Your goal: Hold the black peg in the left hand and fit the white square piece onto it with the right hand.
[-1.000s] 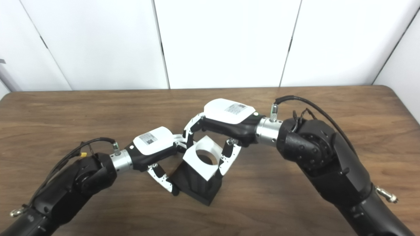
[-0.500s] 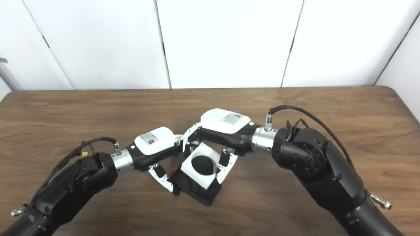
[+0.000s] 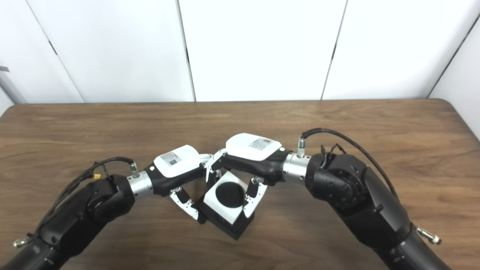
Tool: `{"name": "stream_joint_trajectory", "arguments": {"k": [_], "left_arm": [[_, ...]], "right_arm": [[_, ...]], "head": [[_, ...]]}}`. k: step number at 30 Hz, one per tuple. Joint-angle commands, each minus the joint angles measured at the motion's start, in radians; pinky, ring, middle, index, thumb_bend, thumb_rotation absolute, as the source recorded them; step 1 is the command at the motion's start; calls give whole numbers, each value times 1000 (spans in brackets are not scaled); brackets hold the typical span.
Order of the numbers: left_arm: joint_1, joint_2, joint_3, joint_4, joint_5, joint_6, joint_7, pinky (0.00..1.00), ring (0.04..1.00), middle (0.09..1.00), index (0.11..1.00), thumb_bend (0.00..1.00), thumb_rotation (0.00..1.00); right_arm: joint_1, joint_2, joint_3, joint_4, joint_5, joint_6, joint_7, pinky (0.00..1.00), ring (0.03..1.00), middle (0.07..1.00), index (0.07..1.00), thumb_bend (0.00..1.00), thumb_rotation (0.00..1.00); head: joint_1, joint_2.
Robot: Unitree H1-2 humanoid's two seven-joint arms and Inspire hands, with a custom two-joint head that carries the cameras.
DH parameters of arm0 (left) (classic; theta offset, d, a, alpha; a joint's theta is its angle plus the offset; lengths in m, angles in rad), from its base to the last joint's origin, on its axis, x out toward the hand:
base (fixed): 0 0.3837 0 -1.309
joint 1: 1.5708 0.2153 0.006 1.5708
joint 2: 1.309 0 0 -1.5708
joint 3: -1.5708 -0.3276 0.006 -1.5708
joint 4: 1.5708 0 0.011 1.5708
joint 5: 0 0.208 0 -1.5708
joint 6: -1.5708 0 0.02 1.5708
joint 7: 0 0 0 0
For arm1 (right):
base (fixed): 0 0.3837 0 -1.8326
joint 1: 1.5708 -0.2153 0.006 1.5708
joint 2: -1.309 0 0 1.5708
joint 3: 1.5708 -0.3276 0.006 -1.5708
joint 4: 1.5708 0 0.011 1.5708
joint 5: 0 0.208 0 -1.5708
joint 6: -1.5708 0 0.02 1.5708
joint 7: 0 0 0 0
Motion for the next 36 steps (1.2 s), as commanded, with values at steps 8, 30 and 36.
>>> {"name": "stream_joint_trajectory", "arguments": {"k": [8, 30, 36], "left_arm": [[16, -9, -34, 5, 67, 18, -51, 700, 866, 839, 492, 524, 70], [16, 8, -24, 16, 52, 7, -50, 698, 848, 838, 491, 524, 67], [19, 13, -21, 11, 51, 15, -61, 720, 853, 841, 492, 524, 68]], "right_arm": [[-7, -4, 12, 7, -51, -14, 2, 632, 803, 805, 633, 897, 313], [13, -73, -162, -80, -4, 145, 28, 634, 792, 856, 878, 926, 167], [69, -78, -242, -68, 31, 123, -46, 575, 738, 810, 809, 757, 71]], "head": [[-5, 0], [-20, -24], [-26, -26]]}}
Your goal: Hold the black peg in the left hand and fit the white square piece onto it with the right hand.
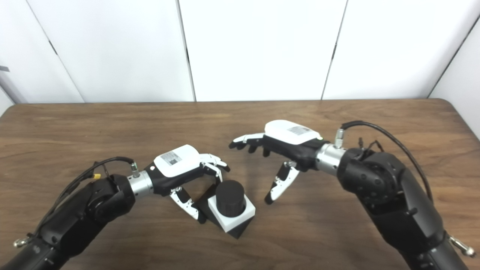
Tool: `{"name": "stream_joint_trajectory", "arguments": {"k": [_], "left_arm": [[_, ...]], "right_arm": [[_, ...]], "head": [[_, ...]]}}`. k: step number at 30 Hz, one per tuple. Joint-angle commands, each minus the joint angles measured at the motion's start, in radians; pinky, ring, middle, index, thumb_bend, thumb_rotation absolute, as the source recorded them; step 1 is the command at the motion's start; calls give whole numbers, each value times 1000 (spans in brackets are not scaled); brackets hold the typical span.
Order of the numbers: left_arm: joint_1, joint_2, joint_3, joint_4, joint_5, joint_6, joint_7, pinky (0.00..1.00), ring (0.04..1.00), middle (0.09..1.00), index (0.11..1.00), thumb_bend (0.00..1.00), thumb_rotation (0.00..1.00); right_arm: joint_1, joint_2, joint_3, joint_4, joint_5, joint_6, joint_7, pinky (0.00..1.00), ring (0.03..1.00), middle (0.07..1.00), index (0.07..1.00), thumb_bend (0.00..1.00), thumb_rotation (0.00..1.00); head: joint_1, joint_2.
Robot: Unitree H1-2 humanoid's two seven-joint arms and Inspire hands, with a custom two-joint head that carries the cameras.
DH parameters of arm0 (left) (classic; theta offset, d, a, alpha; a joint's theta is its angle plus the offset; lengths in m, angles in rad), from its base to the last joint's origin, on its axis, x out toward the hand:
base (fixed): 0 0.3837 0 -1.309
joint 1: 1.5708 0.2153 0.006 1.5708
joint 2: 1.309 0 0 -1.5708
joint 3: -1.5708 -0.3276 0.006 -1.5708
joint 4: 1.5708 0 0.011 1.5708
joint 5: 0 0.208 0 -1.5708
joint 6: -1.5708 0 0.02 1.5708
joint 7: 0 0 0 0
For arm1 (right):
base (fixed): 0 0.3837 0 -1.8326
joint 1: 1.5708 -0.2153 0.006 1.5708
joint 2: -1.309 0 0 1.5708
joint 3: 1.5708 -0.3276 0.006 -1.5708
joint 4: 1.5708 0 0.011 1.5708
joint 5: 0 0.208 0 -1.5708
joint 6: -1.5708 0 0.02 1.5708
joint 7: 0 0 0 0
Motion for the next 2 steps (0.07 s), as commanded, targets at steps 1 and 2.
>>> {"name": "stream_joint_trajectory", "arguments": {"k": [1, 2], "left_arm": [[17, 12, -25, 16, 48, 5, -57, 718, 851, 841, 492, 524, 68], [18, 10, -24, 18, 49, 4, -52, 716, 850, 841, 492, 524, 68]], "right_arm": [[-2, -7, -40, -19, 18, -28, -71, 565, 727, 798, 793, 730, 62], [12, -1, -51, -12, 20, -39, -93, 558, 720, 791, 783, 713, 55]], "head": [[2, -4], [5, -7]]}}
